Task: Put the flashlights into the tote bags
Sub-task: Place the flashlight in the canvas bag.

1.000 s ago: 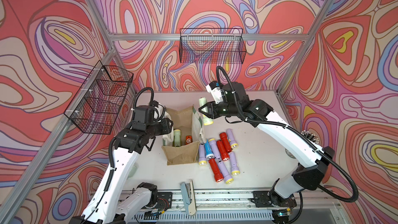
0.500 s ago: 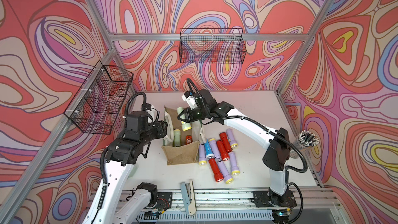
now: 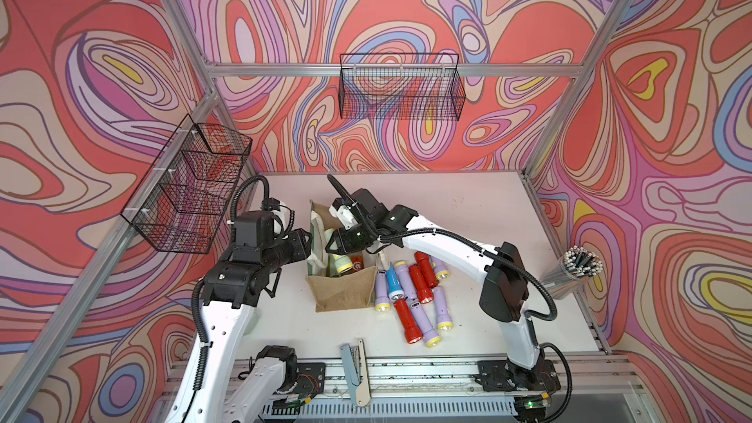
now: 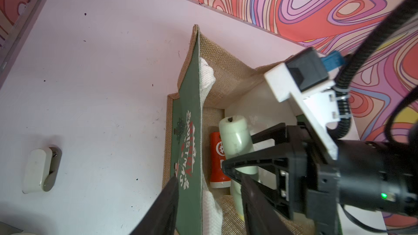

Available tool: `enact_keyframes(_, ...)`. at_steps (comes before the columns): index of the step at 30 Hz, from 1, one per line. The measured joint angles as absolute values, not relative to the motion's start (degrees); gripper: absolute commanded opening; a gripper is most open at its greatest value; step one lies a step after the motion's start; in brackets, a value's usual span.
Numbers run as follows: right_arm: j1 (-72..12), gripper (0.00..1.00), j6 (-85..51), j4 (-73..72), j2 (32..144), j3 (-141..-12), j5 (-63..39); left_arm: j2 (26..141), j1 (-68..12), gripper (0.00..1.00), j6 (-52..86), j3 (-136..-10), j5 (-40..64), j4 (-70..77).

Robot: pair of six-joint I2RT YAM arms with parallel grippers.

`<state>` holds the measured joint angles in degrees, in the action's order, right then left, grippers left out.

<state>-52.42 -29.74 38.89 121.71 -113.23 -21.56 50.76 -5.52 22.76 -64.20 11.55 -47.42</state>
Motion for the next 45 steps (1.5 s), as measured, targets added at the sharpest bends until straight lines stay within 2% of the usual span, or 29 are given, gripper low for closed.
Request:
enact_keyframes(13, -52.10, 0.31, -30.13, 48.27, 132.07, -117.89, -16.88, 51.11, -5.50, 0.48, 22.96, -64.20, 12.93, -46.19)
enact_keyframes(27, -52.12, 0.69, -29.12, 53.32, 133.71, -123.13, -16.71, 51.96, -5.23, 0.48, 23.22, -64.20, 13.50, -45.56)
enact_keyframes(38, -52.12, 0.70, -28.49, 53.98, 132.62, -123.85, -17.04, 52.93, -5.23, 0.48, 23.18, -64.66, 14.72, -45.63)
enact_keyframes(45, -52.10, 0.70, -26.30, 53.41, 125.21, -123.96, -14.98, 57.25, -5.28, 0.48, 22.20, -68.34, 18.09, -47.81)
